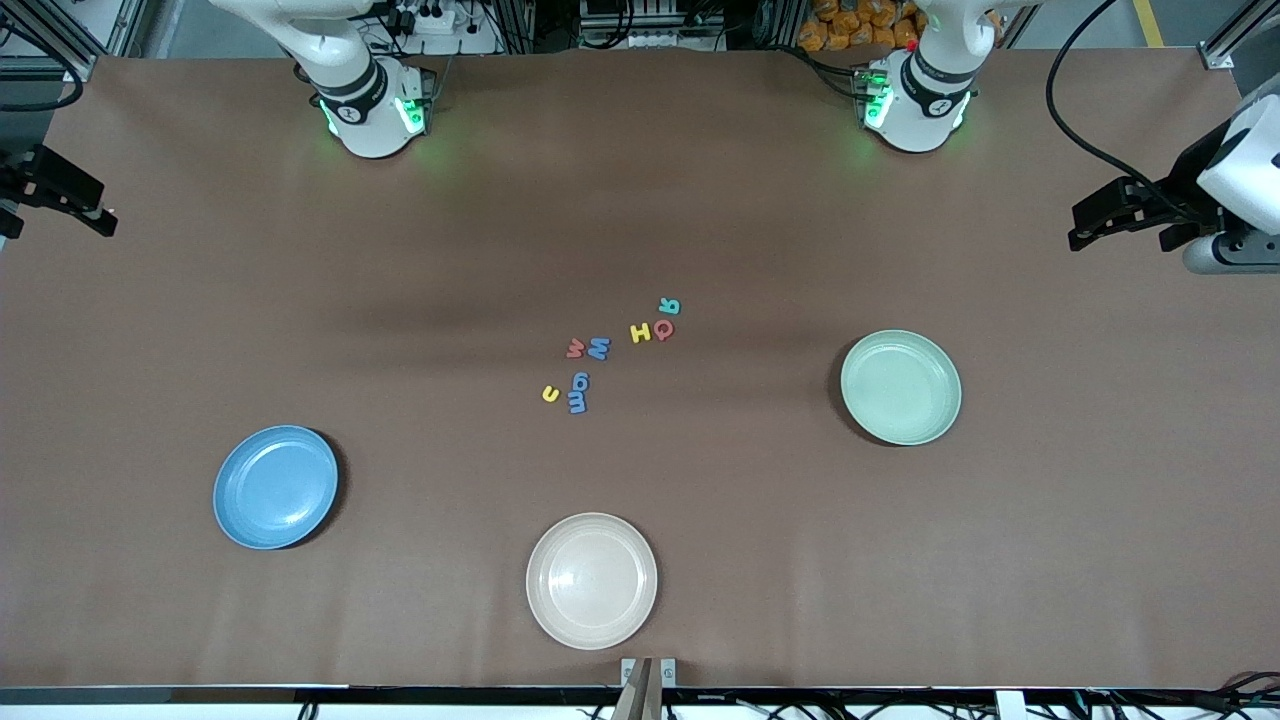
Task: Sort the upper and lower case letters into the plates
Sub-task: 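Move the left gripper toward the letters while the right gripper moves out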
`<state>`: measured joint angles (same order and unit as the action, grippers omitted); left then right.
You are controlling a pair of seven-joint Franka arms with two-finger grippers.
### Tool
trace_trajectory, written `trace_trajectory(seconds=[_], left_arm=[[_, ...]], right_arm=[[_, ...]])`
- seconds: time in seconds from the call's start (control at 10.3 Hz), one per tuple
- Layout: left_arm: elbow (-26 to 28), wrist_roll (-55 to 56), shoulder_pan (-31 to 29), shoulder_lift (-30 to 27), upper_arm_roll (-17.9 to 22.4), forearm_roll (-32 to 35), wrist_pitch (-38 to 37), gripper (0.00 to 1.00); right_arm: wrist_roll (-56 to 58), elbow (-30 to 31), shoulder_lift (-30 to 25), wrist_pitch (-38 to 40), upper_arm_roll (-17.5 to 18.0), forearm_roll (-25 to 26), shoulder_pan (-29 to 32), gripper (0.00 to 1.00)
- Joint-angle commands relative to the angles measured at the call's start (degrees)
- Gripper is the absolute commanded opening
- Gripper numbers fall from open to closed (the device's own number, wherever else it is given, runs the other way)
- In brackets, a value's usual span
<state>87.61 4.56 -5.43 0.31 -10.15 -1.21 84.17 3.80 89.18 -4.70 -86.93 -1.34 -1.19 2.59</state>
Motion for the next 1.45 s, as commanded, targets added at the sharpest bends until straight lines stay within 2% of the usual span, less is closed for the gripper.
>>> trace_trajectory(seconds=[0.0, 0.19, 0.39, 0.58, 0.68, 0.87, 1.07, 1.26, 1.36], left_arm=[[-0.07, -1.39, -0.29, -0.66, 0.13, -1.25, -1.19, 1.0], [0.1, -1.22, 0.07, 0.12, -0.04, -0.72, -3.38, 1.0], [0.36, -1.22, 1.03, 1.09, -0.21, -0.55, -9.09, 1.0], [0.1, 2.7, 4.79, 4.24, -1.88, -1.42, -8.94, 1.0], [0.1, 8.31, 8.29, 6.61, -3.54, -1.34, -6.67, 1.0], [0.19, 15.71, 13.41, 12.67, -4.08, -3.86, -0.62, 1.0], [0.54, 29.21, 18.58, 17.77, -4.17, -8.53, 5.1, 1.0], [1.06, 36.99, 26.04, 23.83, -4.17, -8.37, 10.03, 1.0], [2.63, 40.06, 28.0, 26.38, -4.17, -8.54, 14.23, 1.0]], right_arm=[[-0.11, -1.64, 0.92, 0.71, 0.19, 0.14, 0.4, 1.0], [-0.11, -1.56, 0.92, 0.71, 0.19, 0.14, 0.4, 1.0], [-0.2, -1.21, 1.09, 0.8, 0.19, 0.05, 0.32, 1.0], [-0.2, -1.12, 1.79, 0.71, 0.19, 0.05, 0.23, 1.0], [-0.2, -1.29, 2.67, 0.62, 0.28, -0.04, -0.03, 1.0], [-0.2, -1.55, 6.69, -0.52, 0.54, 0.05, -1.78, 1.0], [-1.42, -1.29, 11.44, -4.98, 0.54, -0.13, -3.81, 1.0], [-1.61, -1.29, 17.41, -9.99, 0.46, -0.21, -4.7, 1.0], [-1.61, -1.03, 20.31, -12.89, 0.54, -0.39, -4.7, 1.0]])
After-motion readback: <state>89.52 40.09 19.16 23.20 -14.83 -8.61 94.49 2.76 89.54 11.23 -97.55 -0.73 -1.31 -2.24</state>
